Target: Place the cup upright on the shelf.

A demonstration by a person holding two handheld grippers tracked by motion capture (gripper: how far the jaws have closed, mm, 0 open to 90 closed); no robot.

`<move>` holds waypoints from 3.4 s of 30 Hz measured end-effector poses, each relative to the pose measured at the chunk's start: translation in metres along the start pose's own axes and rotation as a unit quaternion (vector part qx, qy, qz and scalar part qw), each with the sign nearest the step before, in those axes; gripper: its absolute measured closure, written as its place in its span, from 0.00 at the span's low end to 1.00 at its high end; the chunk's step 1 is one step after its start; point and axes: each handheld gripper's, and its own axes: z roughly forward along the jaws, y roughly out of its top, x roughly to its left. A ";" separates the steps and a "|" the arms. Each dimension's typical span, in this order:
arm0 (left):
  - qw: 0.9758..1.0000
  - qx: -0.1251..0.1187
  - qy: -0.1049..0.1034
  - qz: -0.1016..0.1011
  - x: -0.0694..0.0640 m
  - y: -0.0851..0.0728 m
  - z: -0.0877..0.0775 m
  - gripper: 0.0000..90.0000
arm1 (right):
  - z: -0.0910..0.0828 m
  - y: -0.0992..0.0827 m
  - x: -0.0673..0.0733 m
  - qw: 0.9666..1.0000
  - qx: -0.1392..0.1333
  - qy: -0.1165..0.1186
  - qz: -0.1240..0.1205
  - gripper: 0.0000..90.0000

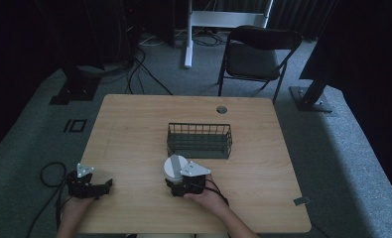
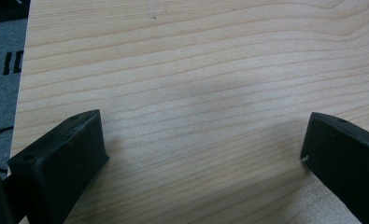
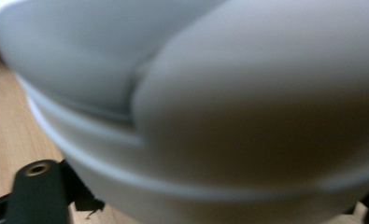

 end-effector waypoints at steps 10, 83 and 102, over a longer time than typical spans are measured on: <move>1.000 0.000 0.000 0.000 0.000 0.000 0.000 0.00 | -0.003 0.005 0.005 0.999 0.021 0.018 -0.027 0.21; 1.000 0.000 0.000 0.000 0.000 0.000 0.000 0.00 | -0.047 0.086 -0.127 0.983 -0.022 -0.173 0.053 0.21; 1.000 0.000 0.000 0.000 0.000 0.000 0.000 0.00 | -0.036 0.068 -0.142 0.982 0.032 -0.179 0.057 0.21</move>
